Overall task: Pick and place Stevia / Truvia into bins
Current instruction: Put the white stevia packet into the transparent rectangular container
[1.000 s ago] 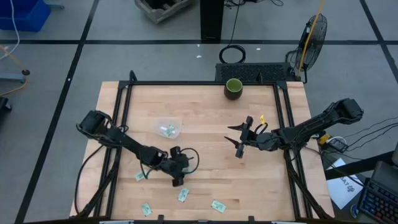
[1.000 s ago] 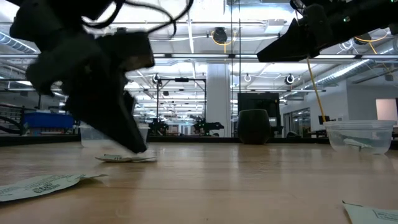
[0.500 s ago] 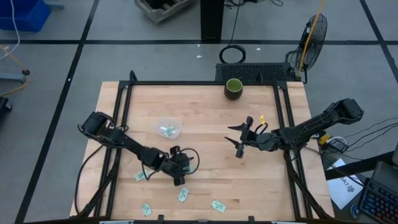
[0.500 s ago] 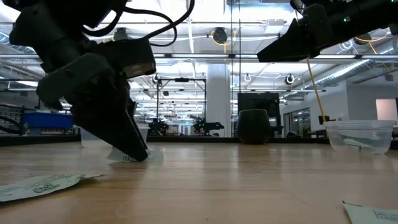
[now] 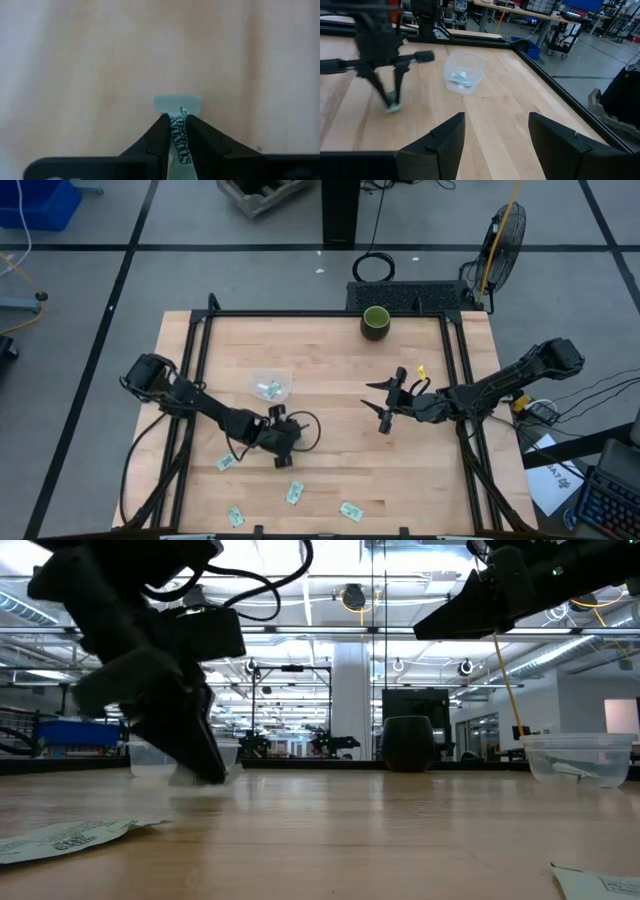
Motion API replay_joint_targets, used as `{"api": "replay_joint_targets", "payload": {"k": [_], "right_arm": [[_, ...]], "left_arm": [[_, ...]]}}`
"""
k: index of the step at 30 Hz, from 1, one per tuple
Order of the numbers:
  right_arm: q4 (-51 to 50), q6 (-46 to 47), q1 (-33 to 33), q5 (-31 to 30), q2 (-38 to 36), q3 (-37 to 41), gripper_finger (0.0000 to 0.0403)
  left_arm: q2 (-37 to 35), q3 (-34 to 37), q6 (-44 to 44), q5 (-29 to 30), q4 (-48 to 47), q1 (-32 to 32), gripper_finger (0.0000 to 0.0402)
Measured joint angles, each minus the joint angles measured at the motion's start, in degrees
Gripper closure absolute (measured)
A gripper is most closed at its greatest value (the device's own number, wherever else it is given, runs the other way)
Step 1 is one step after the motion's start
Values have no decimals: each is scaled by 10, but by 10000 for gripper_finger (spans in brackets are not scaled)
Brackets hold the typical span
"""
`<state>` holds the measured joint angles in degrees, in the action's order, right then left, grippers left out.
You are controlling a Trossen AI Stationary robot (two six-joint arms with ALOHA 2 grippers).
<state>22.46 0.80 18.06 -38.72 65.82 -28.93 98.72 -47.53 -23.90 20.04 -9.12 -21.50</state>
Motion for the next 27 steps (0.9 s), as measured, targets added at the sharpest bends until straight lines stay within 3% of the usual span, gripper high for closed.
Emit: {"api": "replay_joint_targets", "payload": {"k": [7,13,22,27], "right_arm": [[0,0,0,0,0,0,193],[-1,0,0,0,0,0,193],[0,0,0,0,0,0,193],[0,0,0,0,0,0,193]], "left_arm": [[-91,-1,-1,117,-134,34,336],[-170,-2,-5,178,-235,62,337],[-215,37,-17,172,-257,124,329],[-215,87,-30,137,-218,158,279]]}}
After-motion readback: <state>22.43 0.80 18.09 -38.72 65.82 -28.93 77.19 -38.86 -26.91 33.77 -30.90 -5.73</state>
